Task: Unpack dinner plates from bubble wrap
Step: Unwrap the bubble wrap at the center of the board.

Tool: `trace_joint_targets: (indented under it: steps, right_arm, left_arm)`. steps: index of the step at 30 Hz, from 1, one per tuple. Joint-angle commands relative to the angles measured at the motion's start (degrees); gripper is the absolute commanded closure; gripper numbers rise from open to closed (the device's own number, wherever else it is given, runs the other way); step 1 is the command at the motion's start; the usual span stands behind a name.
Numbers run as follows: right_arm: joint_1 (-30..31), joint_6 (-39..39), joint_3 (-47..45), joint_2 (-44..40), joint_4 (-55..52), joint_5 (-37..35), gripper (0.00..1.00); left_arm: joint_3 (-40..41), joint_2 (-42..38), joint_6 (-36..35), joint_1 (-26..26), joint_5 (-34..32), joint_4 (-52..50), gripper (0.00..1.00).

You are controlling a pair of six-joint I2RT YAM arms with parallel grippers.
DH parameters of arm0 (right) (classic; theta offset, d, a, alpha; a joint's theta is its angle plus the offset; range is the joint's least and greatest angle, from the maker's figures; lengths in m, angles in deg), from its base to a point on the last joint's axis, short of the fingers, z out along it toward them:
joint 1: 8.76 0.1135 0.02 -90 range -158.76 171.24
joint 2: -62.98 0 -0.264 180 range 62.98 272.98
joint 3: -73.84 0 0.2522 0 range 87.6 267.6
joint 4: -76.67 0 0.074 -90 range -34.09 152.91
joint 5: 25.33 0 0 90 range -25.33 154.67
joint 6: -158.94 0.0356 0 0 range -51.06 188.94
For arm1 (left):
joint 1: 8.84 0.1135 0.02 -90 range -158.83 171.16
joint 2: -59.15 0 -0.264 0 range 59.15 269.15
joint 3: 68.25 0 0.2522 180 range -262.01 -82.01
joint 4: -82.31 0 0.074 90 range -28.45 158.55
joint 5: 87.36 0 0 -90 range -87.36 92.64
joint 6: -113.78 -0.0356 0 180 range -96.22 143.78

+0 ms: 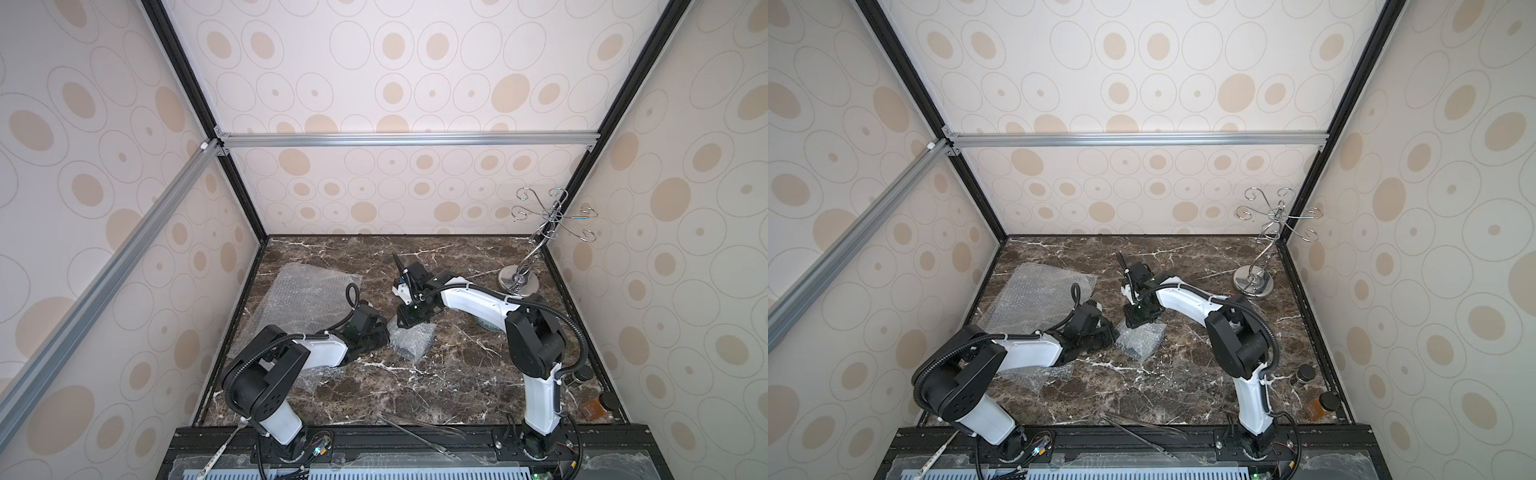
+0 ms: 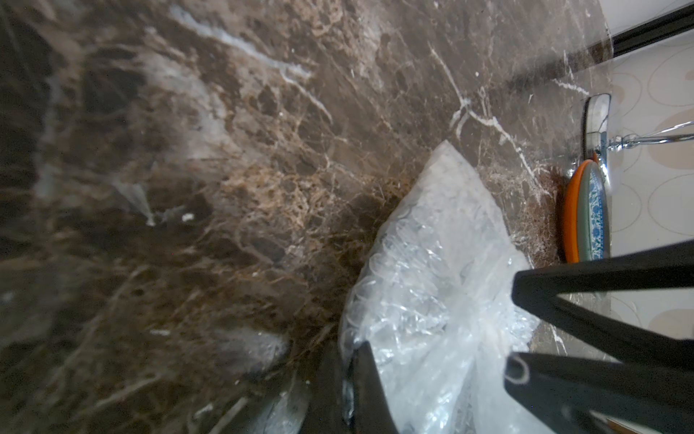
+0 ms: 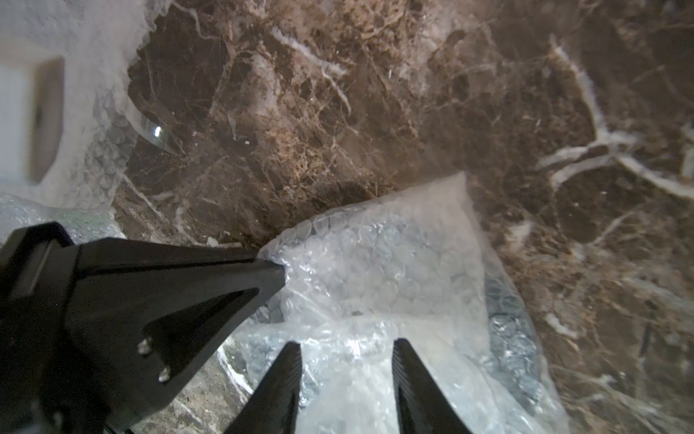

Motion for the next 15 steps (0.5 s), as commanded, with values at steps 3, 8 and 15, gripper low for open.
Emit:
trace_joint_targets:
  steps: [3, 8, 15]
  right_arm:
    - [1.22, -2.14, 2.27, 2.46, -0.15, -0.01, 0.58]
    - [1.61, -2.32, 2.32, 3.71, -0.33, -0.07, 0.58]
    - [3.00, -2.32, 1.32, 4.98, 0.16, -0.22, 0.60]
  left_arm:
    - [0.79, -0.49, 0.70, 0.02, 0.05, -2.16, 1.00]
    - [0.59, -0.49, 0.80, -0.04, 0.06, -2.16, 1.00]
    - [0.44, -0.49, 1.06, 0.00, -0.03, -1.91, 1.00]
